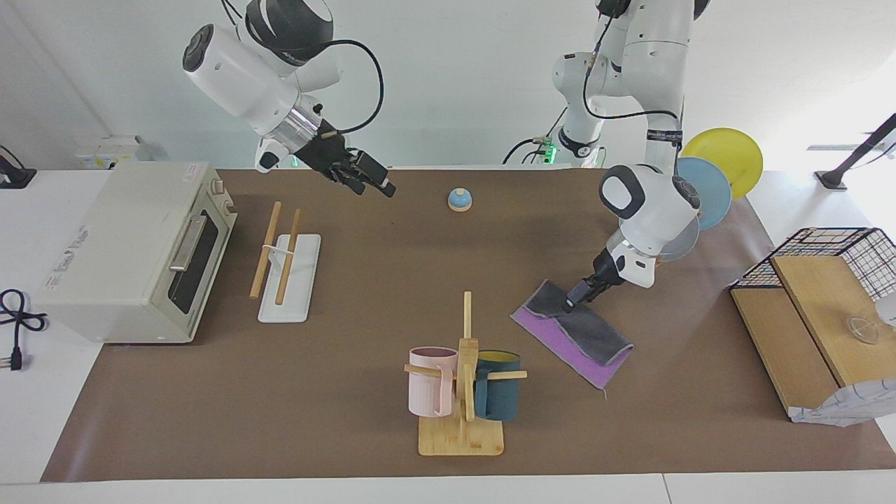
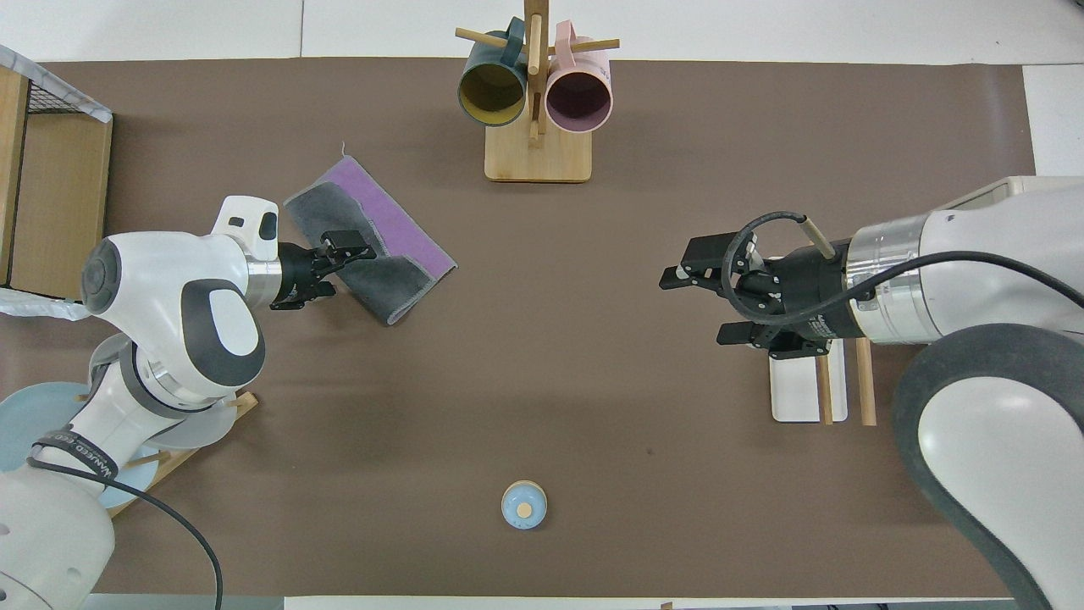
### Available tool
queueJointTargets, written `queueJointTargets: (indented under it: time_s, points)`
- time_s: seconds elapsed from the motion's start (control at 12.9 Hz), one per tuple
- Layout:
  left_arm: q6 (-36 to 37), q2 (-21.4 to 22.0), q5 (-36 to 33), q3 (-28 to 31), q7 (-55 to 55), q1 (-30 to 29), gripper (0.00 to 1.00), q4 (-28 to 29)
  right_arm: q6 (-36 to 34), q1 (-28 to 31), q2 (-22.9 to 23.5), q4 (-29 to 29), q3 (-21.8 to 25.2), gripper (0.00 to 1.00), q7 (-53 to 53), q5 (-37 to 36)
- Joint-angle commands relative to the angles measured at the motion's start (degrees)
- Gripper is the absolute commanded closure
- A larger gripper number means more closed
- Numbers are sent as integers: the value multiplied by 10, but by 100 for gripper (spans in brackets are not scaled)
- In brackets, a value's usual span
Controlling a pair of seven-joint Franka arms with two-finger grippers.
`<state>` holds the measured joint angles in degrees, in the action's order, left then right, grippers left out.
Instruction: Fold towel and hang on rack
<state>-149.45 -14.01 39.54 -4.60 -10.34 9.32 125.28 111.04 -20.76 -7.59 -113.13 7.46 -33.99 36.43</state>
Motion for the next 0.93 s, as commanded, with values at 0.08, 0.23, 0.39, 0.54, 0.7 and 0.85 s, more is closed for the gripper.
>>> queueJointTargets:
  time_s: [0.08,0.23,0.39,0.54,0.7,0.85]
  points:
    - [-30,17,23,-1,-5,5,5,28,1,-3,-15,-16,1,0,-5,10]
    - [-32,16,42,-1,-5,6,8,27,3,-3,-15,-16,0,0,-5,10]
    - [-31,16,45,-2,-10,10,8,27,-2,-2,-15,-16,0,0,-5,11]
    - [-33,14,45,-1,-27,30,11,27,-2,-2,-15,-16,1,0,-4,10]
    - [-37,11,45,-1,-27,31,24,28,-1,-2,-15,-16,0,0,-4,11]
    - [-37,11,45,-1,-24,31,36,28,-3,-2,-15,-16,0,0,-4,11]
